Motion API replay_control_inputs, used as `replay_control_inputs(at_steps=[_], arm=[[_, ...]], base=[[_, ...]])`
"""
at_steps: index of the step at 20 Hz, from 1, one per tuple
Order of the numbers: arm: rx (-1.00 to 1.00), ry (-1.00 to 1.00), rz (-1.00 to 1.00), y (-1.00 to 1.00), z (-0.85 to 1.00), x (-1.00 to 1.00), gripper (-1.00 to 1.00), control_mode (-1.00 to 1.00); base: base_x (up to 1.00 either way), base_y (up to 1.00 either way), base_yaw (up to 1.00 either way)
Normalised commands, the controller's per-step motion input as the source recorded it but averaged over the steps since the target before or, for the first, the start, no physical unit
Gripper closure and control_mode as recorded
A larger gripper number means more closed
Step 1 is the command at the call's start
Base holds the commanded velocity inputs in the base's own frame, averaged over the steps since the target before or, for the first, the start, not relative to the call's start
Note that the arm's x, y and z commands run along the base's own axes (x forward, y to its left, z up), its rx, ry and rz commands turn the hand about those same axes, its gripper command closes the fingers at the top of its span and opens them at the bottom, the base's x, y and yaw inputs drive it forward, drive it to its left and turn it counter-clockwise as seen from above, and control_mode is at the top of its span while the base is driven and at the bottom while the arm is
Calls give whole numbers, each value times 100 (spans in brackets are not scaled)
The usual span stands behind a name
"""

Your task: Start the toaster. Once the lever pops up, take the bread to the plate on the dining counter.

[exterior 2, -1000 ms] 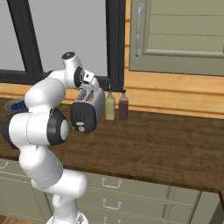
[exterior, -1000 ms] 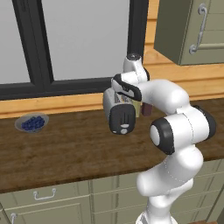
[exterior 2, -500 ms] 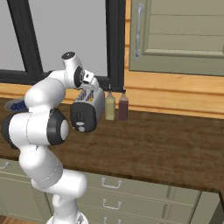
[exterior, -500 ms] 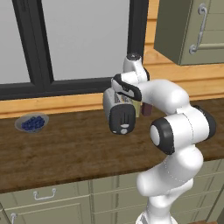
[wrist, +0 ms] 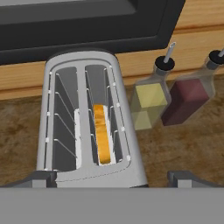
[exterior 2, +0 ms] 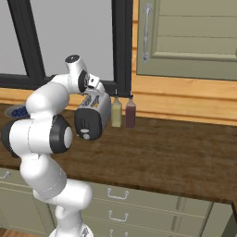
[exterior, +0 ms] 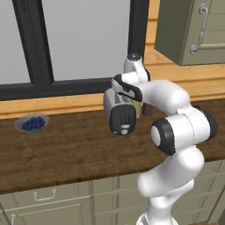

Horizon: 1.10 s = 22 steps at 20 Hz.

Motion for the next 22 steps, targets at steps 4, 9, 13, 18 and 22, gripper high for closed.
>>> replay_control_inputs(at_steps=[4,9,13,18,22], arm=[[0,0,0,0,0,0,-100,-100],[0,0,0,0,0,0,-100,-100],[0,0,0,0,0,0,-100,-100],[0,0,0,0,0,0,-100,-100],[0,0,0,0,0,0,-100,-100]], base=[[0,0,0],[0,0,0],[0,0,0],[0,0,0],[0,0,0]])
